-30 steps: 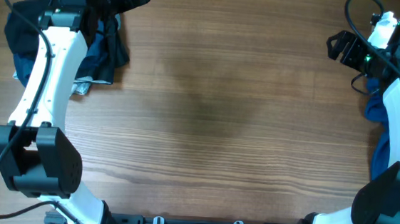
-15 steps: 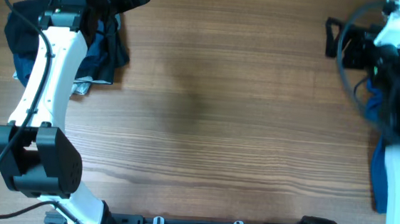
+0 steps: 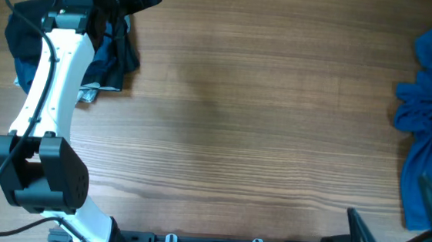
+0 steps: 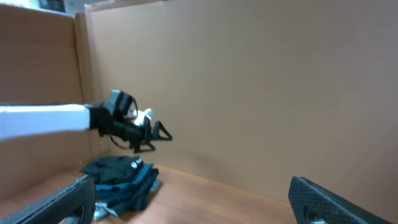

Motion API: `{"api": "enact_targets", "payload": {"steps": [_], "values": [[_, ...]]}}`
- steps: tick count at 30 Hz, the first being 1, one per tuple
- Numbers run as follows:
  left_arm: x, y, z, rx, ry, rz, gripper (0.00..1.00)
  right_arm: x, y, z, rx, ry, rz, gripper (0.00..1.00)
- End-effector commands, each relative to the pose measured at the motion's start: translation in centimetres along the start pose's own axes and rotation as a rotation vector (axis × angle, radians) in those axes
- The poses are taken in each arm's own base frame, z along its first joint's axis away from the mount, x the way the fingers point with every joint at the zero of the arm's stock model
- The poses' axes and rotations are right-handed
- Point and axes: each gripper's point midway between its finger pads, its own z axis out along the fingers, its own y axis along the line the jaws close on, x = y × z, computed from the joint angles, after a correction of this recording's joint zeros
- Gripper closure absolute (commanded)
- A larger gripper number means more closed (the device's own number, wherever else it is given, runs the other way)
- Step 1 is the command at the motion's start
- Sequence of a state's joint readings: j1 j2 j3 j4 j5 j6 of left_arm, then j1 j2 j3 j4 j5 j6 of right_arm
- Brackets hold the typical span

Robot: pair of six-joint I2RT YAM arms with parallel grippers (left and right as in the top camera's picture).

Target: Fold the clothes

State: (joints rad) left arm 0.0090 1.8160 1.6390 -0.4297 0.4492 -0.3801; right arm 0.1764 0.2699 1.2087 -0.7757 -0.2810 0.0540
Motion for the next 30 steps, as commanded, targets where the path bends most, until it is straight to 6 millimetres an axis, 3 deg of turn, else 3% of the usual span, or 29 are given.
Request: {"api": "enact_targets", "payload": {"steps": [1,5,12,20,26,30], "values": [[0.1,0.2,0.2,-0.007,0.002,0.003,0.0,4.0,-1.8,0.3,0.085,0.042,0.002,0.0],[0.1,0.2,0.2,-0.007,0.002,0.003,0.0,8.6,-3.1,2.2,0.115,0.055,0.005,0.0],[0.1,0.2,0.2,-0.007,0.002,0.003,0.0,14.1,-6.4,6.8,0.19,-0.064,0.047,0.01],[0.1,0.2,0.2,-0.007,0.002,0.003,0.0,18.9,-10.5,7.0,0.369,-0.131,0.238,0.0],[0.1,0.2,0.2,-0.007,0.002,0.003,0.0,22.5,-11.2,7.6,0.384,-0.118,0.234,0.01],[0.1,0.2,0.2,-0.007,0.002,0.003,0.0,23.4,-11.5,7.6,0.395,-0.123,0.233,0.01]]}}
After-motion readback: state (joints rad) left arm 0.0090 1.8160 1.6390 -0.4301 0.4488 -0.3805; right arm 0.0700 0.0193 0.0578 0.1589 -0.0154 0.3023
